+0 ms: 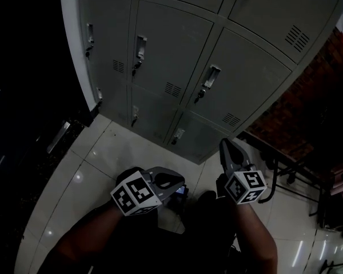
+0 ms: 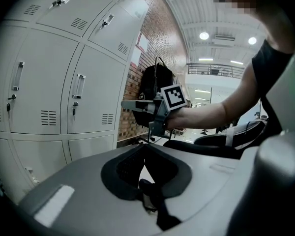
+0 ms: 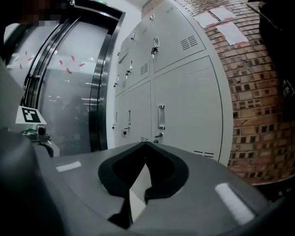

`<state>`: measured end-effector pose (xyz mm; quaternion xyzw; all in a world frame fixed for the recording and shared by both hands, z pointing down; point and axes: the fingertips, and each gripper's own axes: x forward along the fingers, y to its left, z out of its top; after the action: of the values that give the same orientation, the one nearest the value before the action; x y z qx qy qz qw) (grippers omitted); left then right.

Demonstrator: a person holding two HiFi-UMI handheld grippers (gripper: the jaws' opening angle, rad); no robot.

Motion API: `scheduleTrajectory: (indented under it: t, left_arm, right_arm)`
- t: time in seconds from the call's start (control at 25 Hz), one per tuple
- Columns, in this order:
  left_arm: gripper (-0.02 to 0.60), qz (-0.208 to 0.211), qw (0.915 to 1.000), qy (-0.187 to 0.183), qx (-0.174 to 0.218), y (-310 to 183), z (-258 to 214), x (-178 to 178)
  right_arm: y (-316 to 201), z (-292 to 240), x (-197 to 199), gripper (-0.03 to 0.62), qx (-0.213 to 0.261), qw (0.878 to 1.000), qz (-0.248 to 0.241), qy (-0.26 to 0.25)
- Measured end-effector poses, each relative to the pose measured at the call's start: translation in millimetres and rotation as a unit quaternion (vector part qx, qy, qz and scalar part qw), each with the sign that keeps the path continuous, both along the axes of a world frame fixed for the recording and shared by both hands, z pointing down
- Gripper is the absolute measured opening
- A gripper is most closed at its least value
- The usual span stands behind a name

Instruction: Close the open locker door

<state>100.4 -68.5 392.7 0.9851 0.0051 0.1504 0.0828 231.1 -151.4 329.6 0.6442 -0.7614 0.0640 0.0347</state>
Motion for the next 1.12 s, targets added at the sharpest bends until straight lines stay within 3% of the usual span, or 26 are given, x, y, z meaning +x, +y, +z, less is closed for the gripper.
scheduleTrajectory:
  t: [0.36,0.68,1.12]
  left_arm:
    - [0.012,0.002,1.0000,-0.005,0.006,-2.7,-0.5,-2.7]
    - [0.012,0.007,0.9998,-0.010,0.013,3.3,1.9,2.2]
    - [0.012,0.021,0.9994,-0.022,0.019,9.7,4.7,12.4]
  right_arm:
    - [58.5,7.9,7.5,0.003,-0.008,1.000,0.007,0.009]
    - [99.8,14.7,-4.5,0.003,-0.022,0.999,-0.019,0.013]
    - [125.6,41.9,-1.5,0.002,-0.036,0.999,-0.030,0.002]
